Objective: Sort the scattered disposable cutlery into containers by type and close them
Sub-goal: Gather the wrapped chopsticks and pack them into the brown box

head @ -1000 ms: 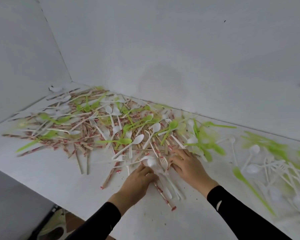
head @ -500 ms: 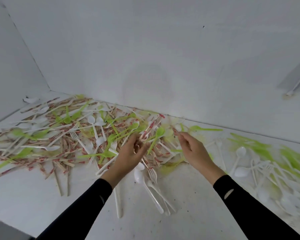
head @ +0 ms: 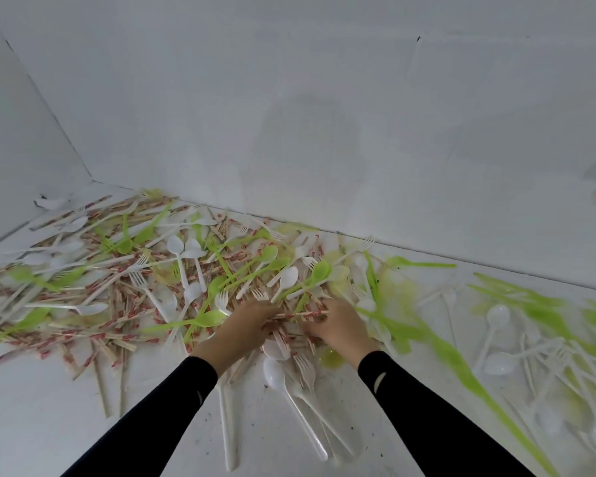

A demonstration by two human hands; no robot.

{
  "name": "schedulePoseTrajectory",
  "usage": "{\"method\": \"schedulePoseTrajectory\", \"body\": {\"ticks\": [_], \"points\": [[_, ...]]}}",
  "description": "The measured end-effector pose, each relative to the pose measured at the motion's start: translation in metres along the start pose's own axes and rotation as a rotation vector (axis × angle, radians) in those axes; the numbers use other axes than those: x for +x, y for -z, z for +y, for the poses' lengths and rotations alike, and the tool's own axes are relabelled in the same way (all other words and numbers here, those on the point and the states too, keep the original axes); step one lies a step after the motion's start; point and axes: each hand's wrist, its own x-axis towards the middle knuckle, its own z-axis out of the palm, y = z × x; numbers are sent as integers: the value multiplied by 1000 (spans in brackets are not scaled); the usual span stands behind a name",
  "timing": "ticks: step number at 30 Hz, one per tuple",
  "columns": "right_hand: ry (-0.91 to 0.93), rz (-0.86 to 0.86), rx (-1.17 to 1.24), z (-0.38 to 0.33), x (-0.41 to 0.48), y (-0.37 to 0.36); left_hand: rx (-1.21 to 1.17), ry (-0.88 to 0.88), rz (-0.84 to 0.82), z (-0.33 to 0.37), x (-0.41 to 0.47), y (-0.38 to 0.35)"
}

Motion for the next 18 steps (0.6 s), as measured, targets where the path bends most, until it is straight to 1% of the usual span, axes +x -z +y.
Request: {"method": "schedulePoseTrajectory", "body": {"ticks": [3,6,8,9,11,13,15,18], "points": [[-4,-31,-71,-3,1,-6,33,-13,-1,-9,-1,2],[-29,-19,-172,2,1,1,35,-36,-27,-9,-3,5],[-38,-4,-195,10,-2,13,27,-58,-7,-10,-4,3],[-46,4,-183,15,-5,21,-8,-73,27,-8,-4,4],[-81,31,-144,27,-10,40,-154,-70,118,2,-3,8],[-111,52,-136,37,-15,61,-290,2,229,14,1,16],[-124,40,-115,44,-23,82,-352,42,316,22,7,23],[-134,9,9,47,-42,112,-414,51,401,35,17,31]]}}
